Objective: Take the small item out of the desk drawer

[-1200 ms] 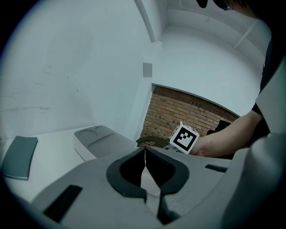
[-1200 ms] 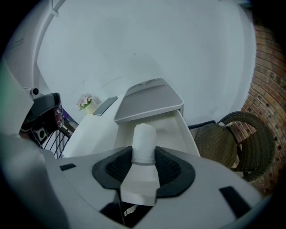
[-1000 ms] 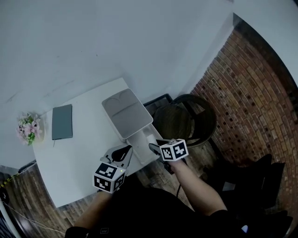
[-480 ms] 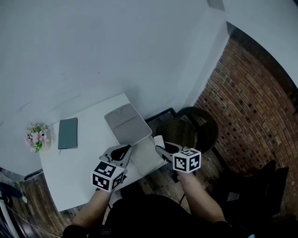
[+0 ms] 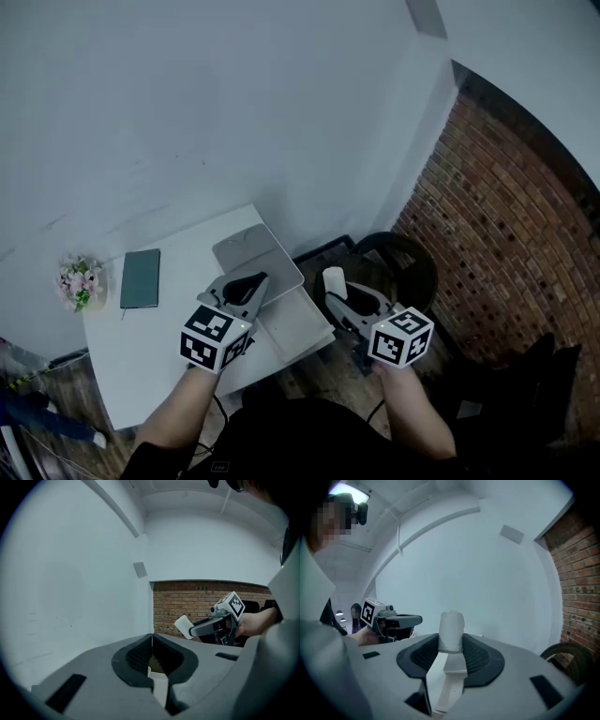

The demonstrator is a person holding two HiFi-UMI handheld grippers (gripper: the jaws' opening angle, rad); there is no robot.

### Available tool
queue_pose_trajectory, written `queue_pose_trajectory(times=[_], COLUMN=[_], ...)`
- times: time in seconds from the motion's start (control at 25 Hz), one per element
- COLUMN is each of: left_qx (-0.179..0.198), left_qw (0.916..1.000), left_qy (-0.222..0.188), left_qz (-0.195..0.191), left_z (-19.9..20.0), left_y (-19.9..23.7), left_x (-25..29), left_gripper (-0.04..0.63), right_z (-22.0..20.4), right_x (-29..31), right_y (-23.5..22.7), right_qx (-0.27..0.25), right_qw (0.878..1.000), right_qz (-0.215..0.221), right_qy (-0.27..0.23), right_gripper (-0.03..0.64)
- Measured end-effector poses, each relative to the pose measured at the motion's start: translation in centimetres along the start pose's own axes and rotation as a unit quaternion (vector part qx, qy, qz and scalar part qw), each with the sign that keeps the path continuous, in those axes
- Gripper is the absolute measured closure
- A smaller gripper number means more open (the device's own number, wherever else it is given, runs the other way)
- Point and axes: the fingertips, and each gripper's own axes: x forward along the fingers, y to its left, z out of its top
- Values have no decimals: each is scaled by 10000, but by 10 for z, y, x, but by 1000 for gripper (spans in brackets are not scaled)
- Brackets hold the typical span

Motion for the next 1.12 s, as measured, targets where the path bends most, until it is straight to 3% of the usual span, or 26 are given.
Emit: queue_pose_trajectory(times=[0.32, 0.6, 0.8, 0.96, 1.12], left_qx=[-23, -23, 135, 76, 25], left_qw=[9990, 9981, 9985, 9989, 9990], left_qy=[-437, -609, -530, -460, -402], left_qz=[88, -80, -9, 76, 189], left_z=[38, 57, 53, 42, 31], left_y=[-15, -38, -44, -46, -44], left_x=[-3, -7, -4, -5, -8], left_gripper=[583, 583, 583, 583, 583], right_z=[60, 82, 78, 64, 57], right_x=[-70, -122, -148, -169, -170], right_y=[10, 32, 36, 16, 5], right_qx=[-442, -762, -1008, -816, -672], right_qw=[9937, 9831, 9764, 9769, 9782], right_qz=[-92, -2, -229, -519, -543], right_qy=[-1024, -1665, -1894, -1906, -1886], right_gripper=[457, 459, 459, 460, 460])
